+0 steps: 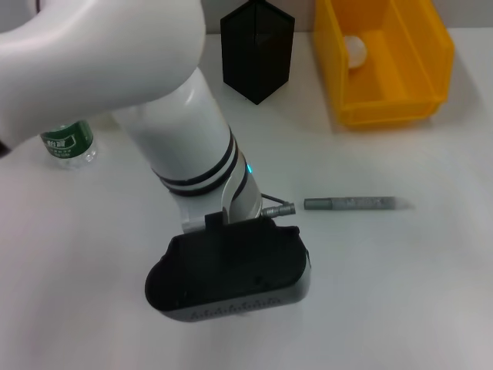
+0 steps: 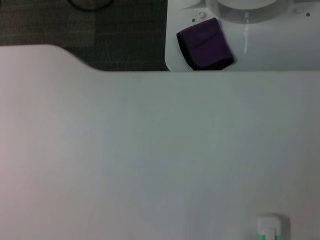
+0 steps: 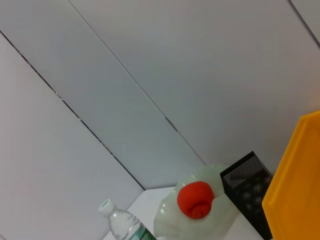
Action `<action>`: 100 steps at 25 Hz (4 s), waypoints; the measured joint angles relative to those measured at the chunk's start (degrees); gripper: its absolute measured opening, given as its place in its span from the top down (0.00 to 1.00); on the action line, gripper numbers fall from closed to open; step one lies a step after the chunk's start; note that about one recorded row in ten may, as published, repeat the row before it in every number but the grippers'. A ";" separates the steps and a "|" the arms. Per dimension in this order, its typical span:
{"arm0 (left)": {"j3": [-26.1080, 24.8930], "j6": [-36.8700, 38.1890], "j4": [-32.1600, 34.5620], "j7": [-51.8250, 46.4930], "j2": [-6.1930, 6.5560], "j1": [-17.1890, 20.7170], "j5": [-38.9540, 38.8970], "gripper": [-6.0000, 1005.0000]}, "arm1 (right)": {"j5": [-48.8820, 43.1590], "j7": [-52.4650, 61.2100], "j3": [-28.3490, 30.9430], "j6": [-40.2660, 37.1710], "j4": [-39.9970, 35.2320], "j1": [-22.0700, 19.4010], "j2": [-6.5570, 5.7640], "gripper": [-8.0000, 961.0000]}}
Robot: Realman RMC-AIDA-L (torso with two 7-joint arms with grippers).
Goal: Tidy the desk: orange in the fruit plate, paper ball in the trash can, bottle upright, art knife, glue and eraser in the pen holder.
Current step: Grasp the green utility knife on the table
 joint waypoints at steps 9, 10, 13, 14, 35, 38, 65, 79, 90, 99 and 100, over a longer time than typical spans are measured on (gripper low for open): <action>2.80 -1.73 1.16 0.67 0.68 1.16 -0.19 0.31 | -1.76 3.69 -0.57 -0.33 0.04 3.13 -1.42 0.16; 2.80 -1.73 1.16 0.67 0.68 1.16 -0.19 0.31 | -1.76 3.69 -0.57 -0.33 0.04 3.13 -1.42 0.16; 3.45 -2.31 0.08 1.17 0.90 0.29 -0.21 0.32 | -1.76 3.69 -0.59 -0.34 0.04 3.19 -1.37 0.16; 3.48 -2.35 -0.46 1.25 0.91 -0.08 -0.20 0.32 | -1.76 3.69 -0.59 -0.36 0.03 3.20 -1.36 0.16; 3.48 -2.85 -7.09 3.67 0.80 -3.09 -0.69 0.32 | -5.37 -0.38 -8.86 -4.09 -0.31 3.75 -0.61 0.16; 3.43 -3.02 -7.74 3.95 0.69 -3.47 -0.69 0.32 | -9.36 0.39 -8.90 -4.04 -0.27 5.19 -0.61 0.16; 4.98 -5.93 -13.03 5.73 -0.22 -5.42 0.40 0.45 | -16.45 1.51 -9.43 -3.09 -0.36 7.51 0.71 0.16; 5.06 -6.53 -14.51 5.71 -0.55 -6.03 0.37 0.59 | -16.26 0.38 -9.01 -3.52 -0.27 7.72 0.80 0.16; 5.25 -6.59 -14.75 5.67 -0.55 -6.15 0.37 0.66 | -16.19 0.08 -8.95 -3.64 -0.11 7.65 0.88 0.16; 5.94 -6.59 -16.55 5.21 -0.86 -8.00 0.17 0.69 | -16.19 -0.08 -8.95 -3.77 -0.42 7.73 0.89 0.16; 5.96 -6.59 -16.80 5.17 -0.89 -8.19 0.16 0.69 | -16.19 -0.08 -8.95 -3.77 -0.42 7.73 0.89 0.16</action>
